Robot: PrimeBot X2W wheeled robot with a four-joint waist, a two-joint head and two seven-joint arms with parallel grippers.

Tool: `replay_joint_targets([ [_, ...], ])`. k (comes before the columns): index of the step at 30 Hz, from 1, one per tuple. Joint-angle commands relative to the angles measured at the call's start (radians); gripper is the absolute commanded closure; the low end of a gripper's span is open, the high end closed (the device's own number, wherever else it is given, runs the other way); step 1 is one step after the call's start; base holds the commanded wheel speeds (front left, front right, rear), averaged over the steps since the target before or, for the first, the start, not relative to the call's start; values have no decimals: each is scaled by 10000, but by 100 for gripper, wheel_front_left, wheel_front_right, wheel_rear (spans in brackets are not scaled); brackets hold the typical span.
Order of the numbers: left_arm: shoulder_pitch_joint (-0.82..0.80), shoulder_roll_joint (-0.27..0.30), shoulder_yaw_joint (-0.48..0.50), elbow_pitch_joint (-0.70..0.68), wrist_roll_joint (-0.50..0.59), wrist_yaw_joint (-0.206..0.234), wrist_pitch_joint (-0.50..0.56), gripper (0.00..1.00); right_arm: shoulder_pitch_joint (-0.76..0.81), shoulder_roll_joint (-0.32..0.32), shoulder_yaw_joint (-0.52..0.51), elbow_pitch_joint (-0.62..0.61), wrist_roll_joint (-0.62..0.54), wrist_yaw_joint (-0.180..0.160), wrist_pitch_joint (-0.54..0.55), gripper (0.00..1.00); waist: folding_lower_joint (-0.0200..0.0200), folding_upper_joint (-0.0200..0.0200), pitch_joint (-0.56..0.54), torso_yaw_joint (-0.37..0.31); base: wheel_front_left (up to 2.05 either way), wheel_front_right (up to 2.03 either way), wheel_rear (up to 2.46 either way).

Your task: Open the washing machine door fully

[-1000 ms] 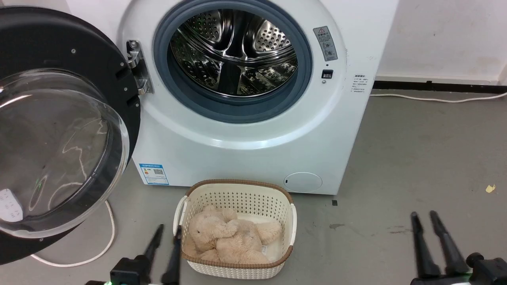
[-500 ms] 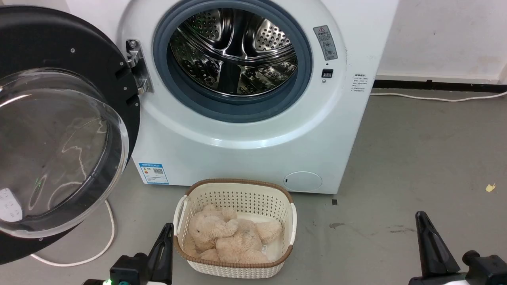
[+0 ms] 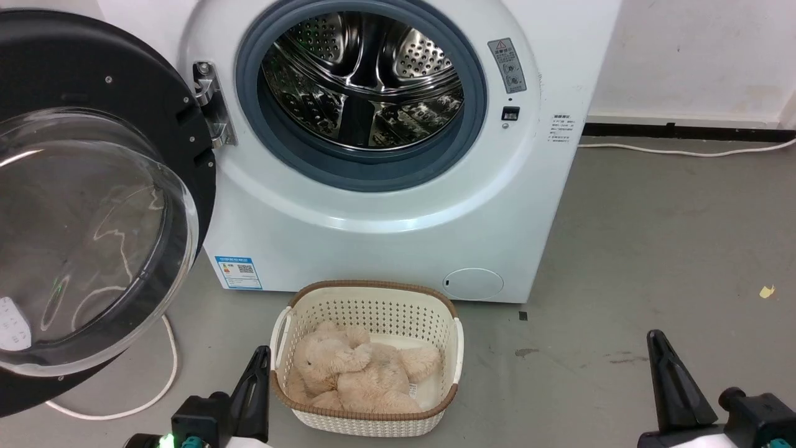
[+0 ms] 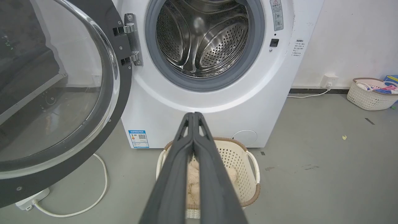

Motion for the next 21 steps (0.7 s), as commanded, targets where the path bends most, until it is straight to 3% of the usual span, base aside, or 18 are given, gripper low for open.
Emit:
replay_joint_targets([
  [1, -159, -88, 113, 21, 146, -75, 41, 100, -195, 3, 32, 31, -117, 1, 75, 100, 0, -1, 5, -9, 0, 0, 0],
  [21, -314, -437, 613, 41, 652, -387, 322, 100, -428, 4, 115, 86, -354, 2, 506, 100, 0, -1, 54, -106, 0, 0, 0],
])
